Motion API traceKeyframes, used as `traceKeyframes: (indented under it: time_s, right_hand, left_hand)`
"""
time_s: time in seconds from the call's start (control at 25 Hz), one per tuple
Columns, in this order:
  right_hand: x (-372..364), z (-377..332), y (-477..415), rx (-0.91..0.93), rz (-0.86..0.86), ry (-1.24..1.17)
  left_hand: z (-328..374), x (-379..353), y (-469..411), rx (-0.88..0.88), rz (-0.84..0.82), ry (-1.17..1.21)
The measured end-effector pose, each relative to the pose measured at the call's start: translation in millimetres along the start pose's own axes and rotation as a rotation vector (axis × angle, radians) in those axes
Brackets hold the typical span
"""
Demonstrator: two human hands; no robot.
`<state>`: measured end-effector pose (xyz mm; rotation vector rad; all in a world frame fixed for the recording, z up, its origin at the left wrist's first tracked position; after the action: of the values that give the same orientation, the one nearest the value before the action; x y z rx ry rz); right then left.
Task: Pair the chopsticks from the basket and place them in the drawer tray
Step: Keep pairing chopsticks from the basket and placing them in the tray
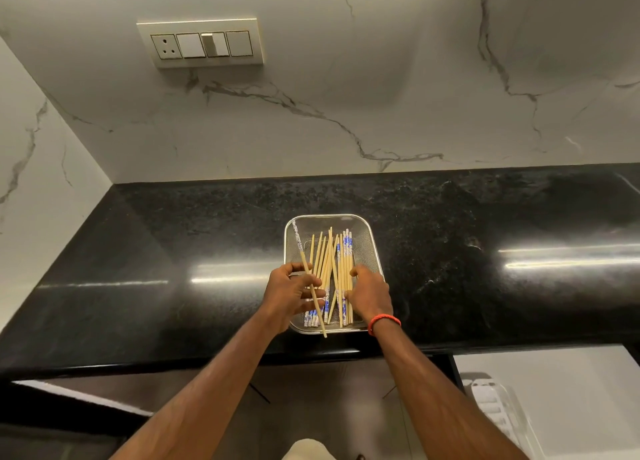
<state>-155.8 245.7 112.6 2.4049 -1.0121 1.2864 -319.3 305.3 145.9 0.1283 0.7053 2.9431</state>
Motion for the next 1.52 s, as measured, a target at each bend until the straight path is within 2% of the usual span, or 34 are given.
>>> traceKeyframes:
  time_s: [0.16,0.44,0.76,0.96,1.08,1.16,1.32,1.4,1.52]
  right_hand:
    - [10,-6,-1,-0.017,0.063,-0.095]
    - [23,-16,18,-0.086,0.023,-0.486]
    - [22,-24,31,-0.101,-0.063,-0.614]
    - [25,-15,25,-0.07,-0.13,-0.6]
    - [25,-3,10,-0.148,-0.046,-0.584]
    - [19,4,-2,-0.136,-0.002,-0.426]
    - [-5,2,-10,0.061,-0.078,-0.019]
    - [-14,0,-9,0.075,-0.063,0.021]
    - [-19,2,-13,0.014,-0.053,-0.044]
  left_hand:
    - [0,-6,-2,0.027,-0.014,0.025]
    - [3,-16,-7,0.039,-0.065,0.071]
    - [-2,-23,-12,0.026,-0.092,0.013]
    - [0,-22,-14,0.06,-0.115,0.039]
    - [2,-19,-15,0.085,-0.123,0.071]
    - [2,-16,-16,0.097,-0.121,0.086]
    - [1,-9,-16,0.105,-0.104,0.115]
    - [-1,-6,-17,0.105,-0.094,0.11]
    - [-3,0,-18,0.103,-0.082,0.105]
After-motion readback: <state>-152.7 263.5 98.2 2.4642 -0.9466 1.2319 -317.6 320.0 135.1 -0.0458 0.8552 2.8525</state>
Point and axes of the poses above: each hand's wrist, its own y-axis away from the middle knuckle, its own x-axis out of the back of the hand, z = x × y, the point moved 3 cm from there along -y, towards the middle knuckle, and after that the axes turned 15 degrees about z, right-handed, at the moved point
